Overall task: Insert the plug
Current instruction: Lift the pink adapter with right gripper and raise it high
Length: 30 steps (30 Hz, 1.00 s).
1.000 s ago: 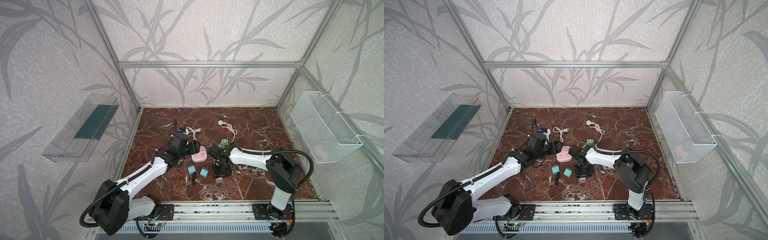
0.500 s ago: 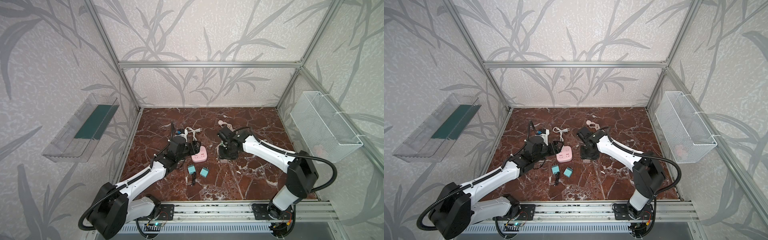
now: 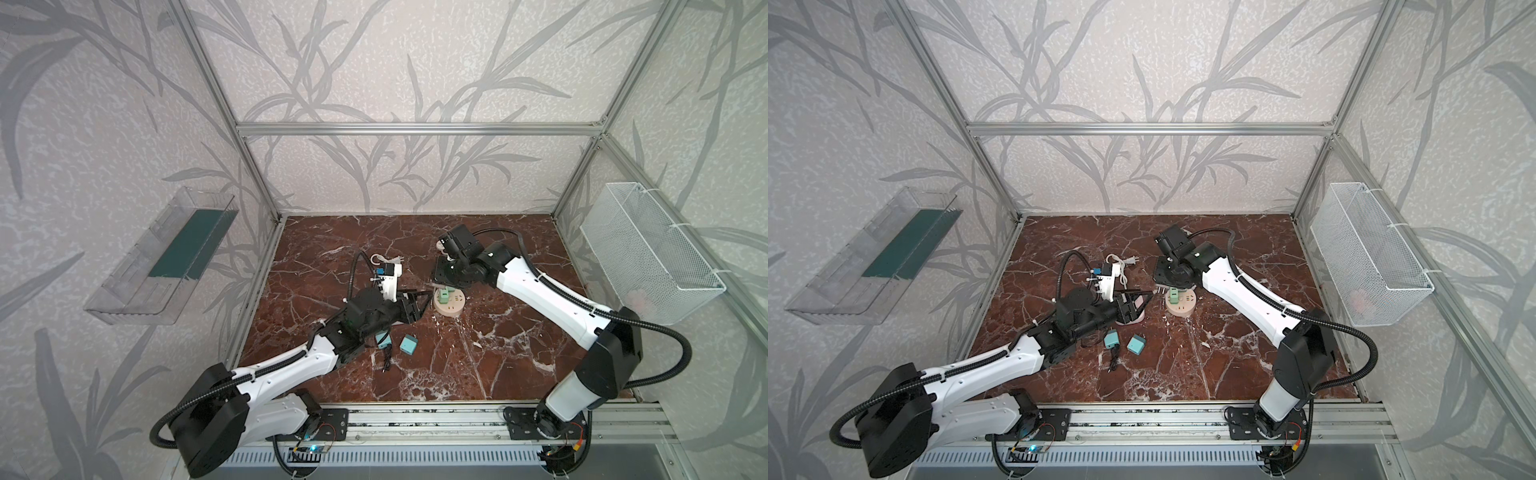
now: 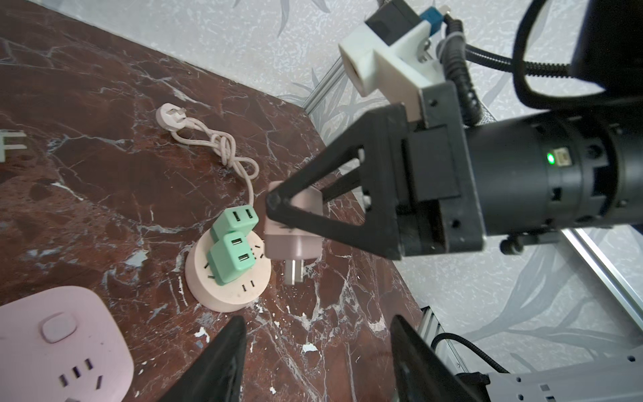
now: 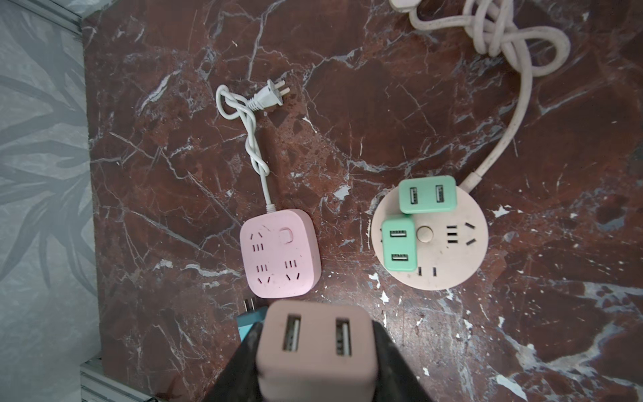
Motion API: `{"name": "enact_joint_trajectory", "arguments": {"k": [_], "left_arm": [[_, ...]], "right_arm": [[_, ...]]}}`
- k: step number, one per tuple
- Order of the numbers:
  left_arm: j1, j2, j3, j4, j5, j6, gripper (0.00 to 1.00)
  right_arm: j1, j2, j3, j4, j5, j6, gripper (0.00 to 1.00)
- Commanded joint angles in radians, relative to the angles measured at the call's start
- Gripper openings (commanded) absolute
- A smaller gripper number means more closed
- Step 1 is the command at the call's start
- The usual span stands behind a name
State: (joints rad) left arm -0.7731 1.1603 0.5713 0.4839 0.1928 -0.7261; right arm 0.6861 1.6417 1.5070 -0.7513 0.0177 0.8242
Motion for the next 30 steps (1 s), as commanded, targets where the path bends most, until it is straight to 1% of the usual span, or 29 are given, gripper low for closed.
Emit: {"name": "enact_joint_trajectory", "arguments": {"k": [1, 6, 14, 21, 30], "left_arm": [[-0.008, -0.017, -0.005, 0.067, -0.009, 0.007, 0.63], [-0.013, 0.005, -0.001, 0.085, -0.006, -0.001, 0.61], [-0.013, 0.044, 0.013, 0.077, -0.04, 0.001, 0.56], [-0.014, 0.034, 0.017, 0.065, -0.087, 0.017, 0.56], [-0.013, 0.059, 0.052, 0.06, -0.102, 0.04, 0.53]], "right_arm": [[-0.008, 0.001, 0.028, 0.031, -0.015, 0.037, 0.0], [-0.008, -0.017, 0.027, 0.061, -0.052, 0.06, 0.0], [-0.006, -0.073, -0.011, 0.104, -0.111, 0.058, 0.0], [0.007, -0.093, -0.032, 0.094, -0.145, 0.041, 0.0], [0.024, -0.117, -0.073, 0.134, -0.182, 0.052, 0.0]]}}
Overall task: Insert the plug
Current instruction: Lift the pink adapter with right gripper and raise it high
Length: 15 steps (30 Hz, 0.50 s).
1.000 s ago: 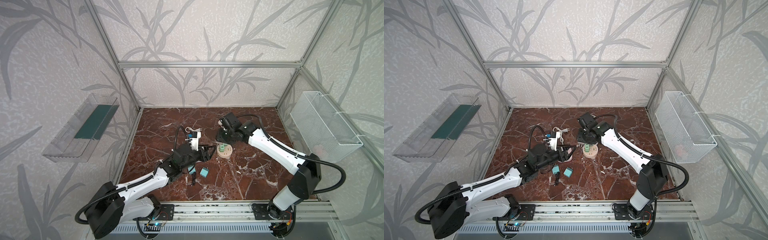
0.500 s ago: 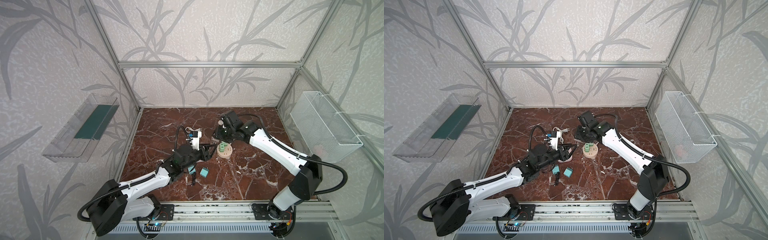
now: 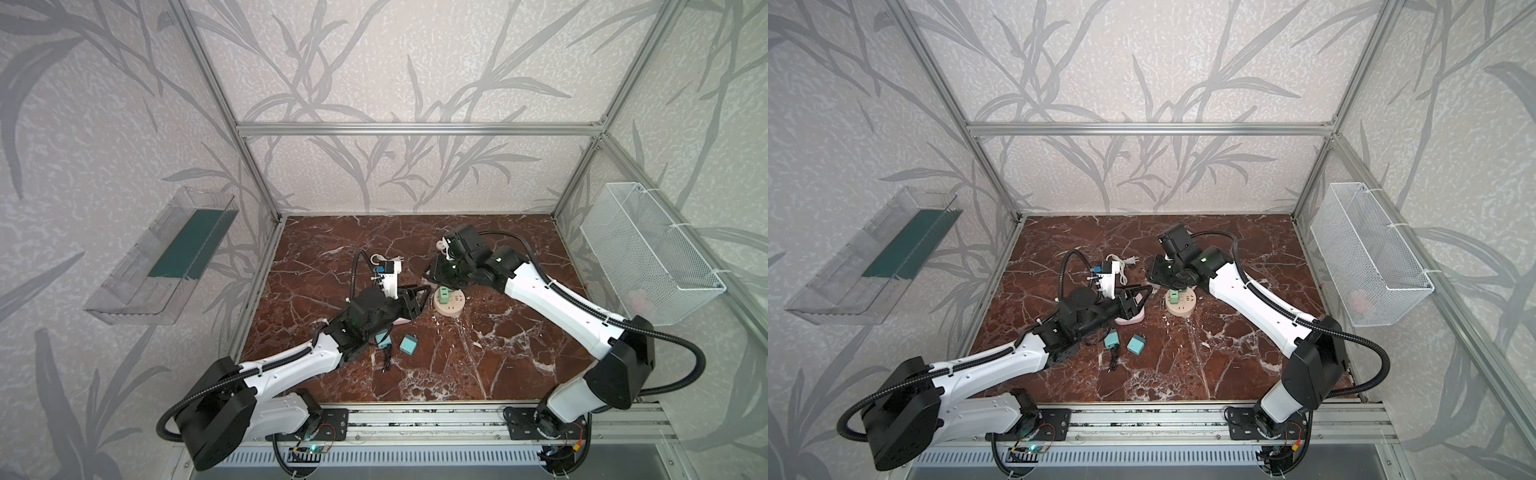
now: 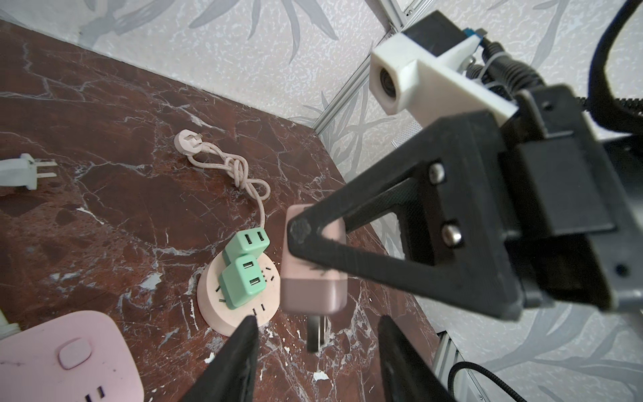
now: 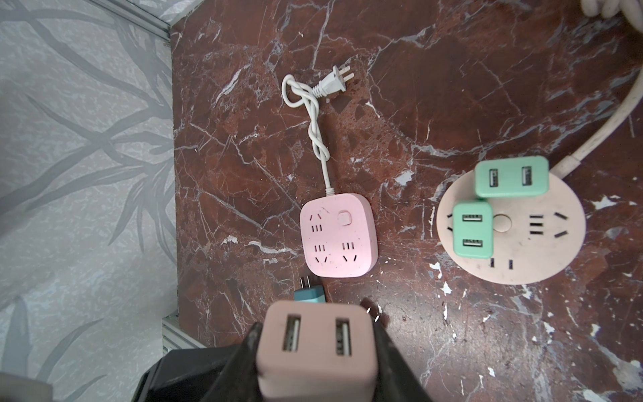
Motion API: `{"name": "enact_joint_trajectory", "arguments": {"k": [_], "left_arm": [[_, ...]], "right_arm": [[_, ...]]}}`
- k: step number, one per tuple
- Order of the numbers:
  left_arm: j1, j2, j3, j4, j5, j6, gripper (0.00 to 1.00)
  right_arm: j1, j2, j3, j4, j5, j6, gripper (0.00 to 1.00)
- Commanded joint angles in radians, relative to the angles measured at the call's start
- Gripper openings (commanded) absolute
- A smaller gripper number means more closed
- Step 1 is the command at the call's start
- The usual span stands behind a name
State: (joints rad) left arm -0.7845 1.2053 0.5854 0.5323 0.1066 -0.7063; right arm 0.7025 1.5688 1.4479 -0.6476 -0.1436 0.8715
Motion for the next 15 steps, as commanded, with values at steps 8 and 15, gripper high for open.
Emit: {"name": "enact_joint_trajectory", "arguments": {"k": [8, 15], "left_arm": [[-0.002, 0.053, 0.067, 0.004, 0.001, 0.021, 0.44], [-0.001, 0.057, 0.067, 0.009, -0.012, 0.017, 0.25]], "right_arm": [[0.011, -0.061, -0.034, 0.064, -0.052, 0.018, 0.0], [0.011, -0.062, -0.037, 0.075, -0.069, 0.024, 0.0]]}}
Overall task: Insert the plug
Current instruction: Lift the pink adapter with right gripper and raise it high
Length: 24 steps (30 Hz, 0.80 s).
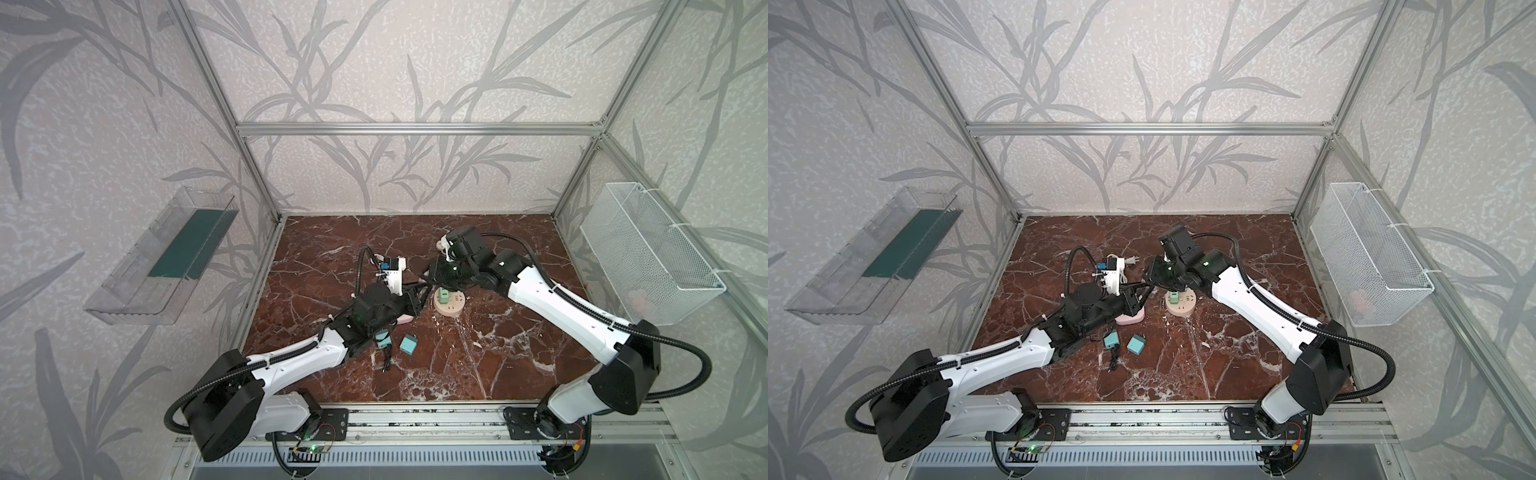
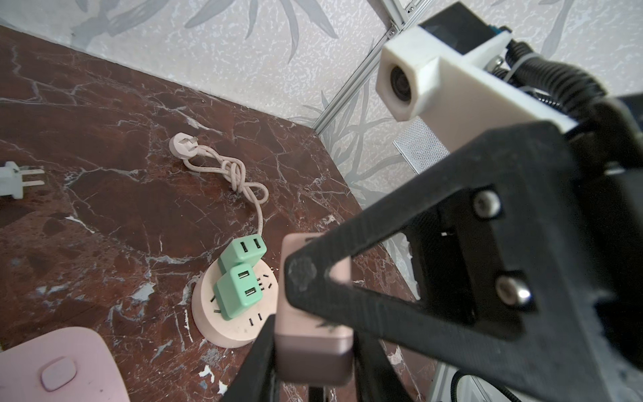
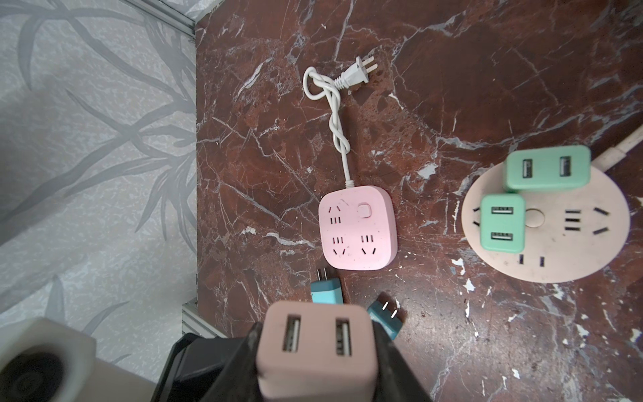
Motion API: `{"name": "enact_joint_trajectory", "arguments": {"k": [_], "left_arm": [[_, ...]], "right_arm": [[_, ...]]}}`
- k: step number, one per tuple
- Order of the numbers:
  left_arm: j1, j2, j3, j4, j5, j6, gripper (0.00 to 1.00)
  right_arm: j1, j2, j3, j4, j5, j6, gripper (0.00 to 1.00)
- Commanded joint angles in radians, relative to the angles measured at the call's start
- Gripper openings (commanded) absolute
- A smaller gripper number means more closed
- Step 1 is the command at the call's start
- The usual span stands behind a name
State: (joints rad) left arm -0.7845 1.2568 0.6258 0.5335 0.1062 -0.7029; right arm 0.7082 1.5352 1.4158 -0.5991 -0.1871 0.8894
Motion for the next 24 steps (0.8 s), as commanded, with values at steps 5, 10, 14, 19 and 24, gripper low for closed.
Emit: {"name": "enact_joint_trajectory", "arguments": {"k": [5, 10, 14, 19, 24], "left_arm": [[-0.001, 0.012, 0.035, 0.006, -0.012, 0.014, 0.04], [-0.001, 0.013, 0.037, 0.014, 0.014, 0.013, 0.0], [0.001, 0.0, 0.057, -0.041, 0.073, 0.037, 0.0], [0.01, -0.036, 0.09, -0.168, 0.122, 0.087, 0.0], [0.088, -0.032, 0.133, -0.232, 0.292, 0.062, 0.0]], "right_arm": [[0.005, -0.024, -0.007, 0.037, -0.046, 0.003, 0.0], [-0.009, -0.026, -0.013, 0.063, -0.093, -0.027, 0.11], [-0.073, -0.051, -0.03, 0.068, -0.158, -0.091, 0.54], [-0.192, -0.158, -0.119, 0.095, -0.219, -0.166, 0.77], [-0.334, -0.269, -0.271, 0.191, -0.367, -0.195, 0.74]]}}
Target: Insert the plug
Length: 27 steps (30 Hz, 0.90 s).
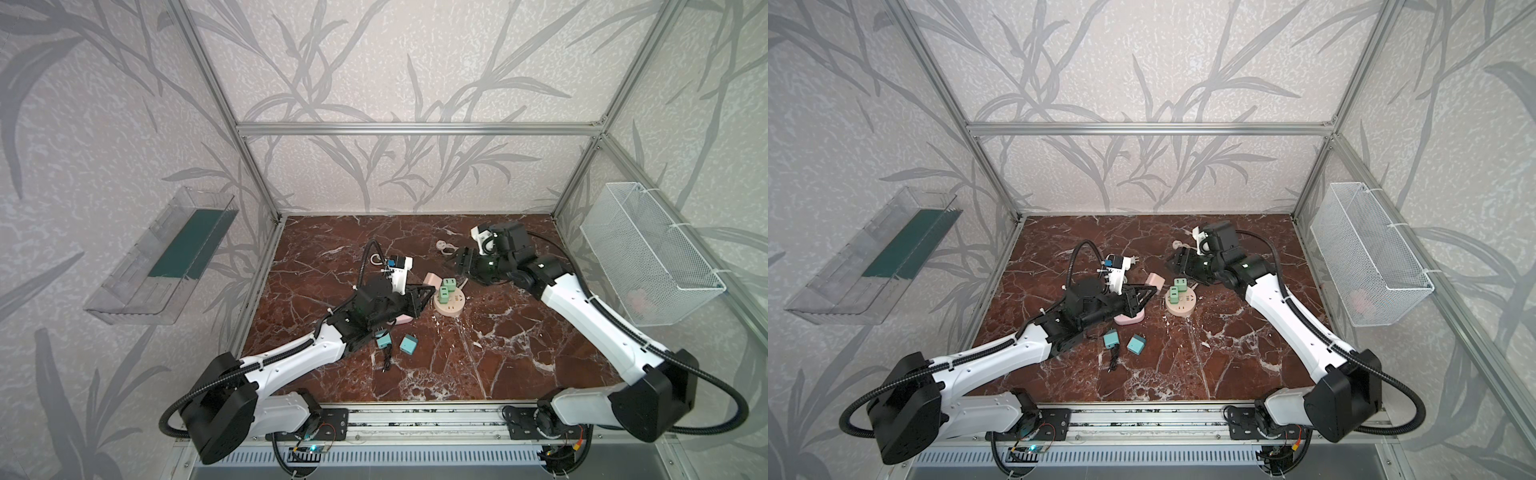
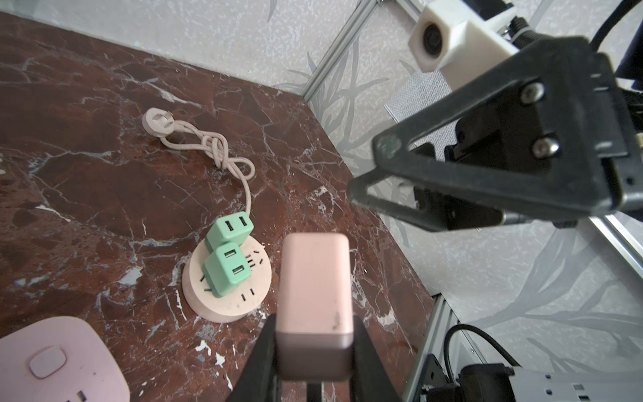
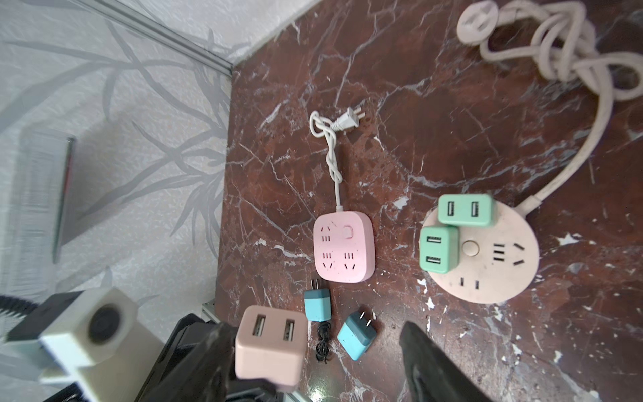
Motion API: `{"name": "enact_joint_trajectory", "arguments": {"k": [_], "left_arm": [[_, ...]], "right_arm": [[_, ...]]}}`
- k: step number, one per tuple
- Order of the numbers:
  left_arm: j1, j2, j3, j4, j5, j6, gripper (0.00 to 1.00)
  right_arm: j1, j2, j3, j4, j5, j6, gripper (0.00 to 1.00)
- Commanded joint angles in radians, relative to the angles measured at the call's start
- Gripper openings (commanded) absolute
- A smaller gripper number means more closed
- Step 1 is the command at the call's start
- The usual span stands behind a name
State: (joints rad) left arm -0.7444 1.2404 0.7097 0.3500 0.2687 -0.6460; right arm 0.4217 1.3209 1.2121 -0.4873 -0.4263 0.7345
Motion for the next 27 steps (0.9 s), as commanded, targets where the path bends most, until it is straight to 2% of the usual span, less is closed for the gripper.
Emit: {"name": "enact_joint_trajectory", "arguments": {"k": [1, 3, 7, 13, 17, 20, 24, 27], "left_arm": [[0.07, -0.009, 0.057, -0.049, 0.176, -0.011, 0.0], [0.115, 0.007, 0.08, -0.054, 0.271, -0.047, 0.0], [0.18, 0.025, 0.109, -0.061, 0.383, -0.116, 0.0], [0.232, 0.056, 0.079, 0.05, 0.46, -0.226, 0.0], [0.236, 0.104, 0.07, 0.124, 0.503, -0.292, 0.0], [0.238, 0.138, 0.049, 0.238, 0.536, -0.379, 0.0], [0.238, 0.188, 0.039, 0.417, 0.6, -0.516, 0.0], [0.24, 0.228, 0.042, 0.539, 0.646, -0.612, 0.0]], "right_arm": [[-0.071, -0.072, -0.106, 0.122, -0.167, -0.032, 0.72], [-0.104, -0.107, -0.169, 0.183, -0.216, -0.026, 0.7], [-0.113, -0.15, -0.218, 0.154, -0.216, -0.082, 0.7], [-0.11, -0.164, -0.264, 0.092, -0.302, -0.173, 0.71], [-0.109, -0.196, -0.316, 0.162, -0.358, -0.158, 0.69], [-0.109, -0.243, -0.348, 0.219, -0.37, -0.133, 0.64], [-0.11, -0.287, -0.381, 0.275, -0.383, -0.079, 0.5], [-0.112, -0.28, -0.395, 0.319, -0.421, -0.041, 0.49]]}}
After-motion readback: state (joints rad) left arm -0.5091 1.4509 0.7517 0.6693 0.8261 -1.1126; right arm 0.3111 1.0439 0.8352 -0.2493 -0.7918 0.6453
